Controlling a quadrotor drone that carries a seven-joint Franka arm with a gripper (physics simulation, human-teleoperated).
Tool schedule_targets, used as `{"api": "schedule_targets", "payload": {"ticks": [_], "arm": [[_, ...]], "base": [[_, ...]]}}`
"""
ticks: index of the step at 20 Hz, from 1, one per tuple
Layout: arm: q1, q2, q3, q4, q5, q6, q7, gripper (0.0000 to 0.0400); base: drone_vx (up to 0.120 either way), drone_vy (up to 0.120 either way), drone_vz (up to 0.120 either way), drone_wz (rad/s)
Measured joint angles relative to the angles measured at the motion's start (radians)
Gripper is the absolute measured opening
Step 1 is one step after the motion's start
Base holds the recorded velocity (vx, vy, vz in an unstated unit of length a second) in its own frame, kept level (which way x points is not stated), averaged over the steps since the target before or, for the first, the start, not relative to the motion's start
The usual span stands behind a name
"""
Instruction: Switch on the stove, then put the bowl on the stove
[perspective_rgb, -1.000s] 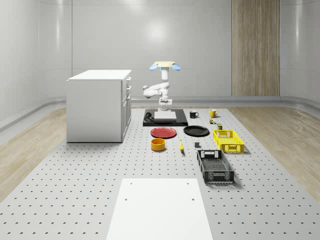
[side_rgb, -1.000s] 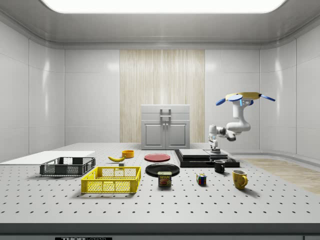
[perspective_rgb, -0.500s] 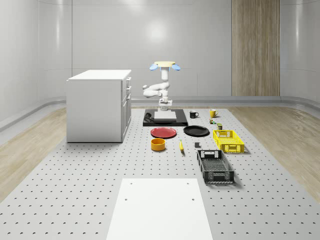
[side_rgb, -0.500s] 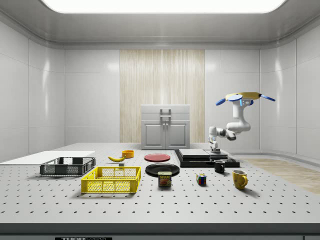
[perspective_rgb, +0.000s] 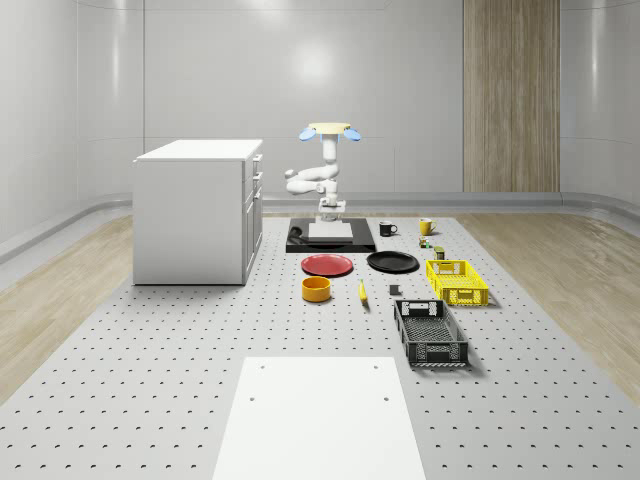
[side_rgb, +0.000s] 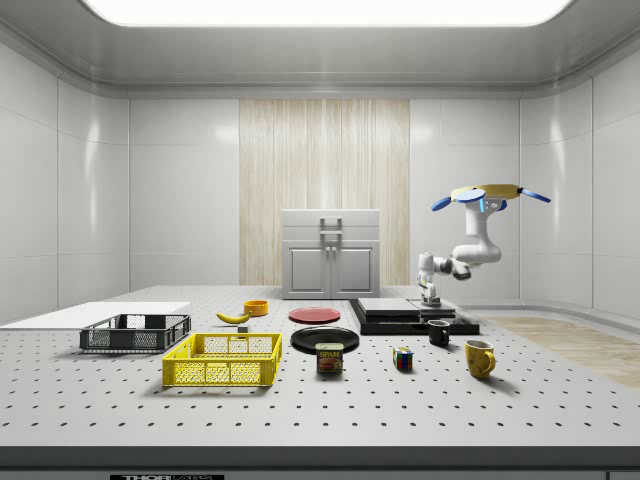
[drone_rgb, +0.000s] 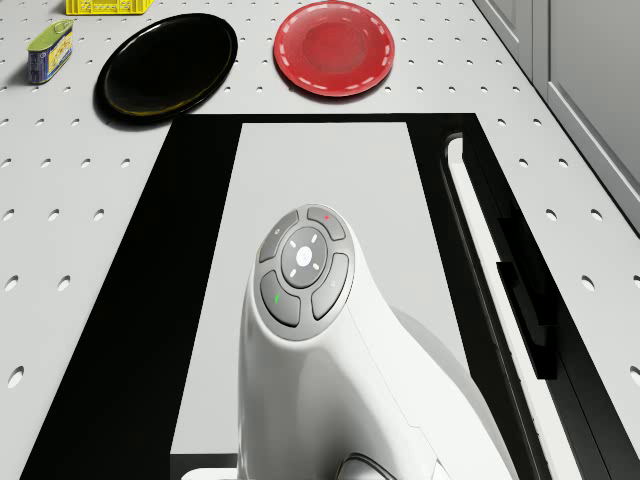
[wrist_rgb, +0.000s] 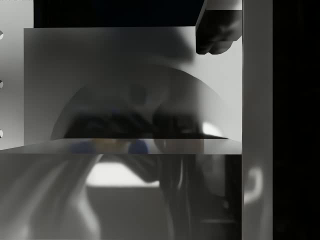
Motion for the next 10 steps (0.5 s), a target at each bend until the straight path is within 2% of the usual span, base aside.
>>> {"api": "schedule_targets", "payload": {"ticks": [10], "arm": [[-0.045,-0.016,0.004,0.003,0.007,0.015,0.049,0.04]], "base": [[0.0,0.0,0.0,0.0]]}}
